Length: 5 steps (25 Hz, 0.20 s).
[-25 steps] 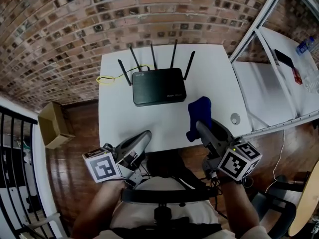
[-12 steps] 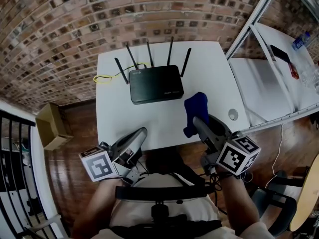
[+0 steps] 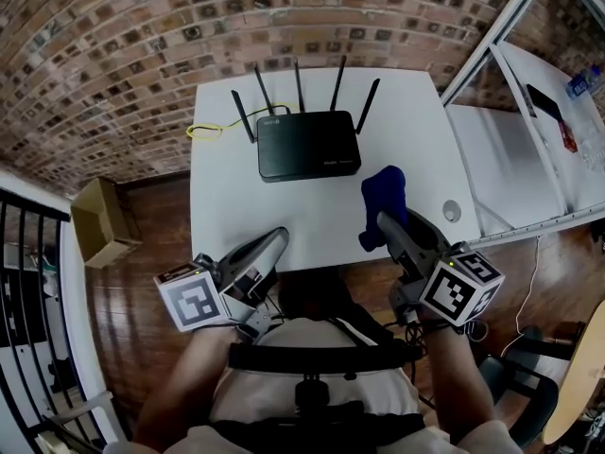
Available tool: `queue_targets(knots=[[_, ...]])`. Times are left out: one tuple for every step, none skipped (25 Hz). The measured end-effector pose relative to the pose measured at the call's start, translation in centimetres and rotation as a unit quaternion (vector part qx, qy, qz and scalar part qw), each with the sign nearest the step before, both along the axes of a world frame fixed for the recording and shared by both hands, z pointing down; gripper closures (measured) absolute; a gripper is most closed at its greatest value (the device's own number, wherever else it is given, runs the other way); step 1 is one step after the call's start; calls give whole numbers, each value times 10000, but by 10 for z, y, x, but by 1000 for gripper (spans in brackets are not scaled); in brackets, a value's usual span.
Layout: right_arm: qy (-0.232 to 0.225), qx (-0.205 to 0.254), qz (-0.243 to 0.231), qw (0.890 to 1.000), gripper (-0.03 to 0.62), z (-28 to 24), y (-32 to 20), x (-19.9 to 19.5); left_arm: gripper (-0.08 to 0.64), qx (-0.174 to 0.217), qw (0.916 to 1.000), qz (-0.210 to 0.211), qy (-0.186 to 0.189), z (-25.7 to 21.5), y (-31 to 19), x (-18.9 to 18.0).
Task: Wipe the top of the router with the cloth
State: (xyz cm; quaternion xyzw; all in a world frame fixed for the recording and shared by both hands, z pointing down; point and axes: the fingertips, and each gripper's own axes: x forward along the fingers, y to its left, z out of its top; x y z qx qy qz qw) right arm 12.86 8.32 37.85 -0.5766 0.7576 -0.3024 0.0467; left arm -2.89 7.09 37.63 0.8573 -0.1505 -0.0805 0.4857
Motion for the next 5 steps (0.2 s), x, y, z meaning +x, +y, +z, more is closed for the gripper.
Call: queue_targets(knots=[[5,2,3,10000,466,0,0,-1,554,-1,10000,17,-35,5,0,-3],[10,5,5,10000,466,0,1,-2,554,9,10000,41,-51,8,0,-4],[12,7,7,10000,466,0,1,-2,554,27,10000,53,-26,8,0,-5],[14,8,9,10000,466,1,1,-3,554,48,10000,54,22,7,0,-5],[16,8,11,10000,466,1,1,-3,554,69,9999,52,73,5,1,-5]])
